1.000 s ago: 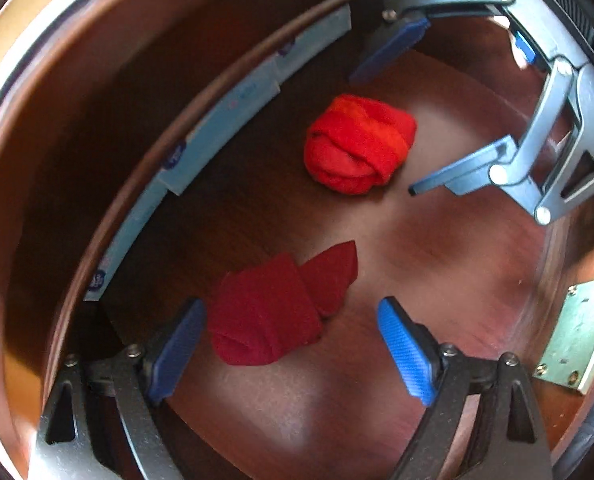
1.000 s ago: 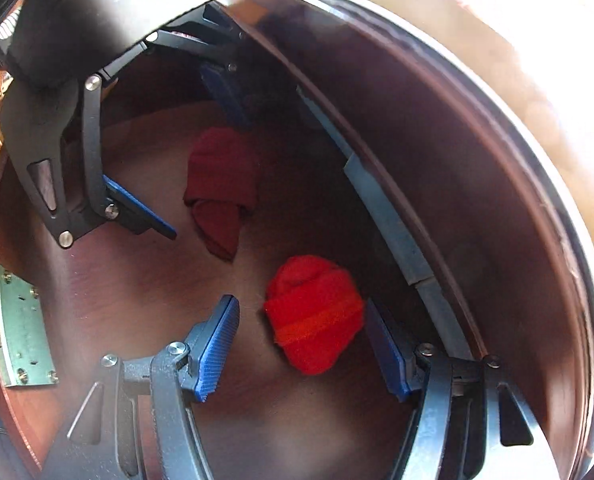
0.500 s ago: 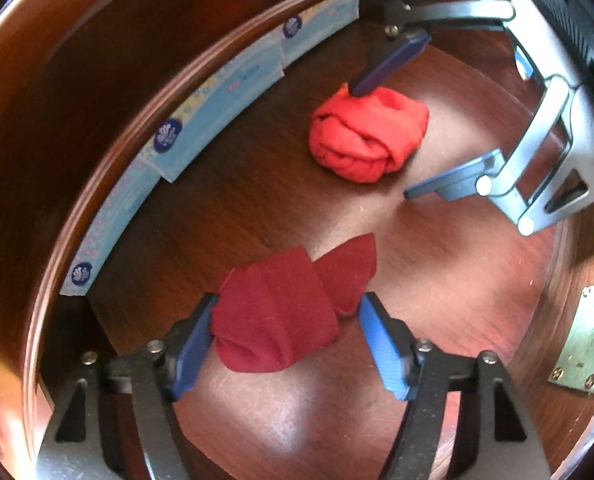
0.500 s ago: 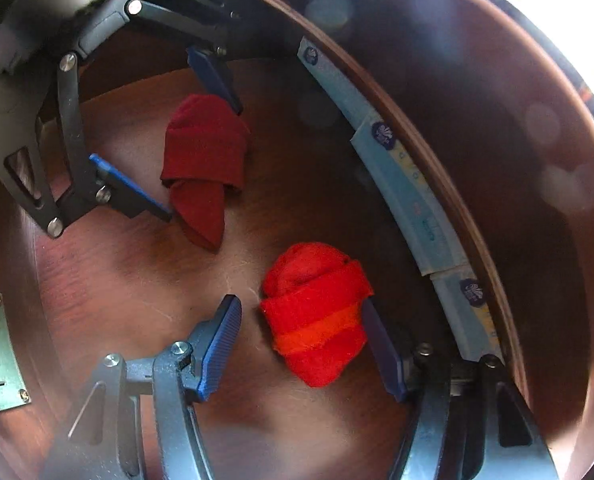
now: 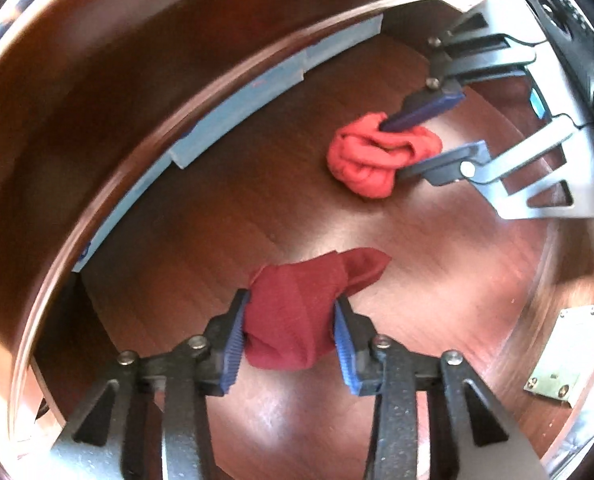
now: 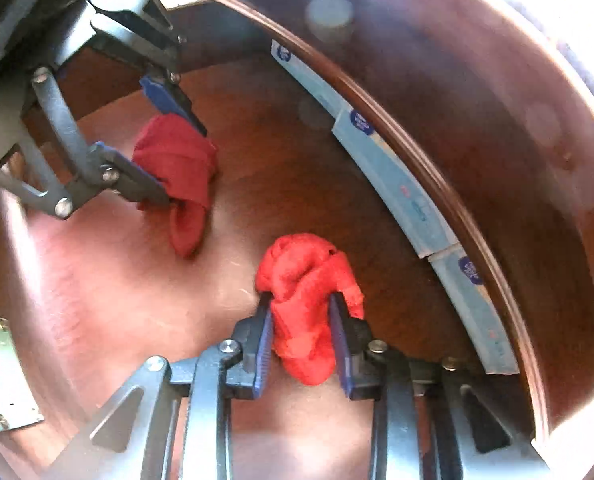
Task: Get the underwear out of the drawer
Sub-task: 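Grasp the dark-red sock with the left gripper while the right grasps the bright red sock, then lift both red socks up out of the drawer with both grippers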
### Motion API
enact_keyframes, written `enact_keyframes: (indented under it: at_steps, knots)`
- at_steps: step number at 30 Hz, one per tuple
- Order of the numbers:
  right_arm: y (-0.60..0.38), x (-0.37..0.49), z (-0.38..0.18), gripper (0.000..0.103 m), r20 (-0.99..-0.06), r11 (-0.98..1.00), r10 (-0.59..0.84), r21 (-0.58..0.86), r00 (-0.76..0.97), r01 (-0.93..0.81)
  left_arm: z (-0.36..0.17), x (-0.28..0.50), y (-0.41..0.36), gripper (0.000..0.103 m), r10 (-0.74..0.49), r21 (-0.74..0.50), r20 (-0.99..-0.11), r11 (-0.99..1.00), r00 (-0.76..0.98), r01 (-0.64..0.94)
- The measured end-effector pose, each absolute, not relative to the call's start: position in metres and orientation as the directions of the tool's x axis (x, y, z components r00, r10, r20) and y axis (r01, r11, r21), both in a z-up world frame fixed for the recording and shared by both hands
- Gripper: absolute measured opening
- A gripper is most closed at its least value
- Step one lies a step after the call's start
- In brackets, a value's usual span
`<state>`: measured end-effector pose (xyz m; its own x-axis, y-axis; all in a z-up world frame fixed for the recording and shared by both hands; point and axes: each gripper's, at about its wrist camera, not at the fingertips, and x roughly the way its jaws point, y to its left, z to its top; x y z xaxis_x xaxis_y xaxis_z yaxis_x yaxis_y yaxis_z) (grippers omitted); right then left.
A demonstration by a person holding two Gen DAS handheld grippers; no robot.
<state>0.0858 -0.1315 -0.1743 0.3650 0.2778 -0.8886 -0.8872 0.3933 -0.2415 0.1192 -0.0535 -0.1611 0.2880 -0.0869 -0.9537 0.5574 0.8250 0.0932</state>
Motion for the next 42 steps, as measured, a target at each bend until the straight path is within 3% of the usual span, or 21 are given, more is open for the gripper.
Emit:
enact_keyframes:
  at_steps: [30,42]
  knots:
    - [-0.188,0.056,-0.121,0.026,-0.795,0.492,0.459,-0.144,0.396,-0.858,-0.116,0.048,-0.011,0.038,-0.159,0.033,-0.842,0.938,0.516,0.344]
    - [-0.237,0.053,-0.101,0.026,-0.697,0.563,0.571,-0.053,0.434,-0.825,-0.100,0.015,0.003,0.038,-0.150,0.018,-0.745,0.969,0.650,0.245]
